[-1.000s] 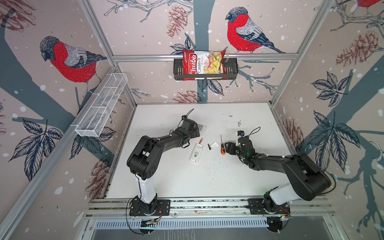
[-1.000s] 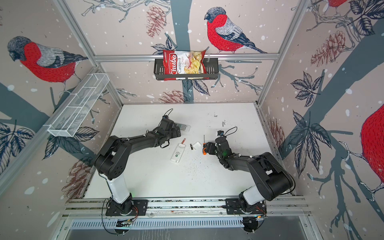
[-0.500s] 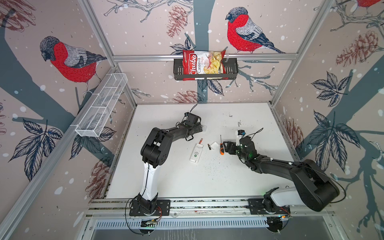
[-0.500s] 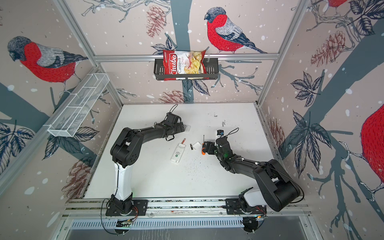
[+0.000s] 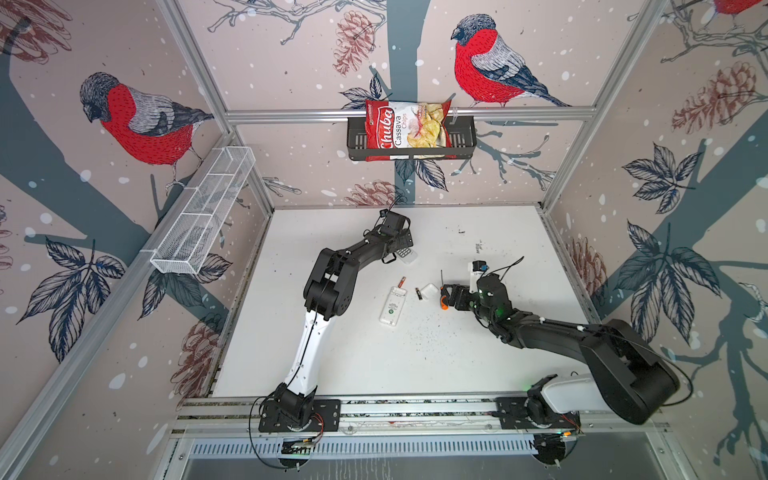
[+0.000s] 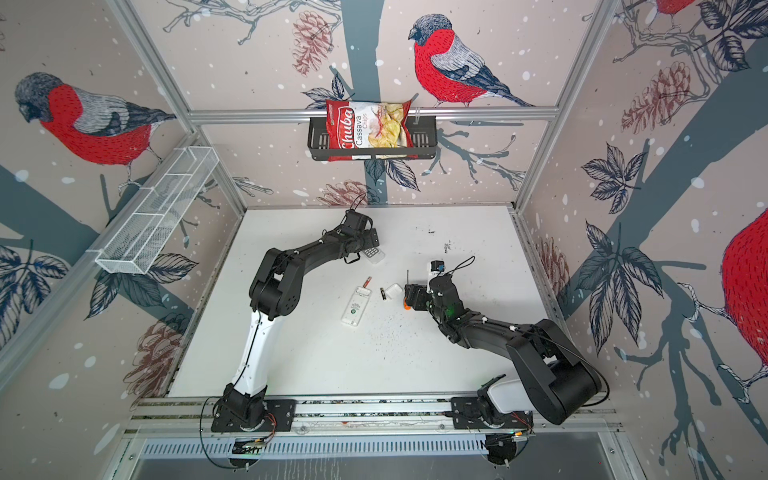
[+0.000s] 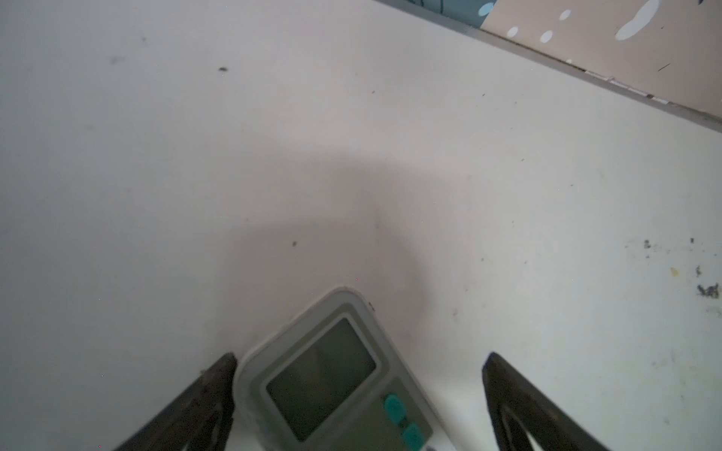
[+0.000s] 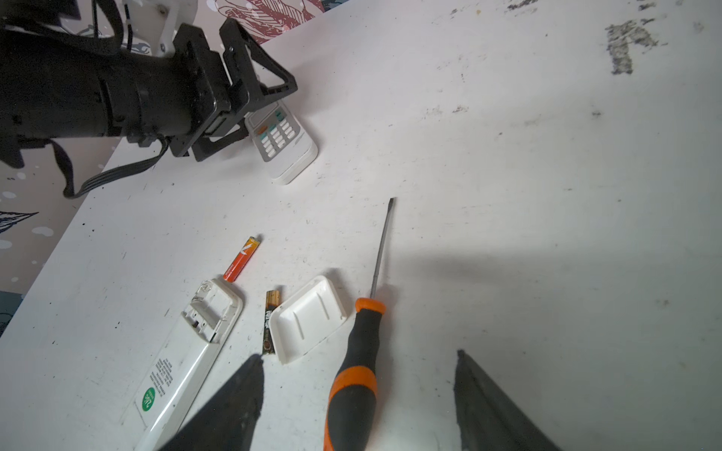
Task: Unload the batteries from the remote control
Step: 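Lay down the screwdriver with the right gripper while the left reaches for the remote, then close the left gripper on the grey-display remote and lift it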
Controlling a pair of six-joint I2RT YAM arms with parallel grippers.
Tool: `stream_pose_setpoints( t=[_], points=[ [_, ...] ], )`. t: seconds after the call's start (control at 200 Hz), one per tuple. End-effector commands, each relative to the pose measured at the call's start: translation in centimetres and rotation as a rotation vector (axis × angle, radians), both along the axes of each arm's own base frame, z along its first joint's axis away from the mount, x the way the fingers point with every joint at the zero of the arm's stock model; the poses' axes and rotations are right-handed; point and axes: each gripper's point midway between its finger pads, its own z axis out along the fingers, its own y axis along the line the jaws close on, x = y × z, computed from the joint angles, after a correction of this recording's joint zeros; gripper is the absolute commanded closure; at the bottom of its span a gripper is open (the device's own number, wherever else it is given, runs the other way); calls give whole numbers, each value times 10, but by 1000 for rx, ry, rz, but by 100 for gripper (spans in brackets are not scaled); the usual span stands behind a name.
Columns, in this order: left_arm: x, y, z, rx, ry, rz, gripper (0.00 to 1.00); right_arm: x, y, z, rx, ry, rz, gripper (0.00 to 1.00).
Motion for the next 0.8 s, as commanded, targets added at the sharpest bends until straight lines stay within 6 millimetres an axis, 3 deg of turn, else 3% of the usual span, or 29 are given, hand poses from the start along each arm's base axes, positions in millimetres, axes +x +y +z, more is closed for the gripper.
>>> stream_pose_setpoints(
  t=[0.0,0.205,0.44,0.795],
  points=[
    [-5,-10,-15,-22,68,-52,6,3,4,7,23,-21,2,24],
    [5,-24,-13,-8,56,-99,12,5,5,8,20,-22,5,24],
    [-5,-19,-9,226,40,-128,16,3,7,8,31,-23,12,24],
    [-13,-14,-31,336,89,-121,17,-3,17,9,36,-26,37,24]
  ],
)
